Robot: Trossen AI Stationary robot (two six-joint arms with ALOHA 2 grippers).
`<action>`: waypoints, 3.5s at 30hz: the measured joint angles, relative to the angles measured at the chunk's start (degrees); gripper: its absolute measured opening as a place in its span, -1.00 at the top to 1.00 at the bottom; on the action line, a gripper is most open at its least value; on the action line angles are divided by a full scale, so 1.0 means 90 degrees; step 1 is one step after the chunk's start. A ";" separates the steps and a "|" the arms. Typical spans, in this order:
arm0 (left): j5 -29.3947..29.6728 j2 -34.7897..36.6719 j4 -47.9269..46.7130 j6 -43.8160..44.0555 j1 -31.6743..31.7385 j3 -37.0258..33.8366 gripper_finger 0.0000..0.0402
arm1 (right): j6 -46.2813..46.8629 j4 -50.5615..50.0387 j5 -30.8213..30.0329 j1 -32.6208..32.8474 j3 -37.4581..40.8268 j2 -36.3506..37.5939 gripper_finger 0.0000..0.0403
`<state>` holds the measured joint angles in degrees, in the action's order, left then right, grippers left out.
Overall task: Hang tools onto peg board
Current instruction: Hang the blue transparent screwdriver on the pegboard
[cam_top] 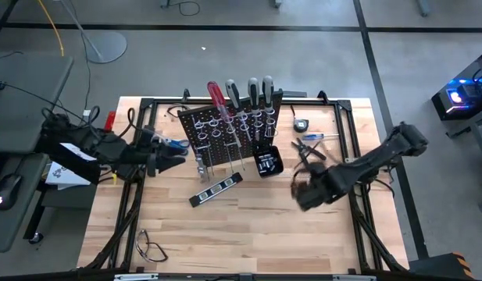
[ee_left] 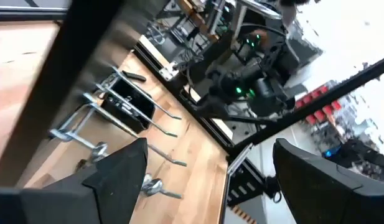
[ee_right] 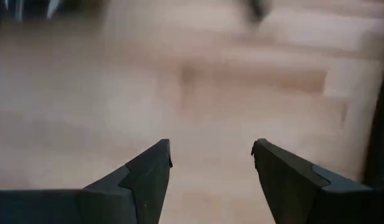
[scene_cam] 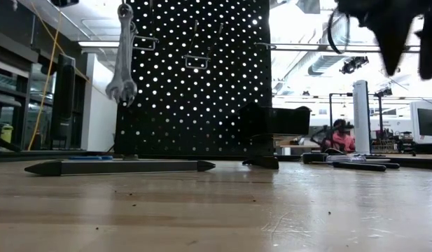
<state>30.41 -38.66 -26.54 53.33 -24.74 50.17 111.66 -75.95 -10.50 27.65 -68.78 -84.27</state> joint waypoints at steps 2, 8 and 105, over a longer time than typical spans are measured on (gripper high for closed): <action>0.0091 0.0108 0.0001 0.0054 -0.0046 -0.0101 -0.60 | 0.1312 -0.0163 -0.0672 -0.0180 0.0497 0.0495 -0.10; 0.0171 0.0136 -0.0003 0.0002 -0.0057 -0.0129 -0.60 | 0.1922 -0.0182 -0.1474 -0.1965 0.1590 0.1851 -0.09; -0.0933 -0.1892 0.5379 0.3295 -0.0368 0.0012 -0.60 | -1.5298 0.3204 -0.3103 -0.0521 -0.5599 -0.0715 0.70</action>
<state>22.01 -55.69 21.86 82.99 -28.06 50.28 -26.02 -47.11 -38.42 22.96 -119.16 -90.70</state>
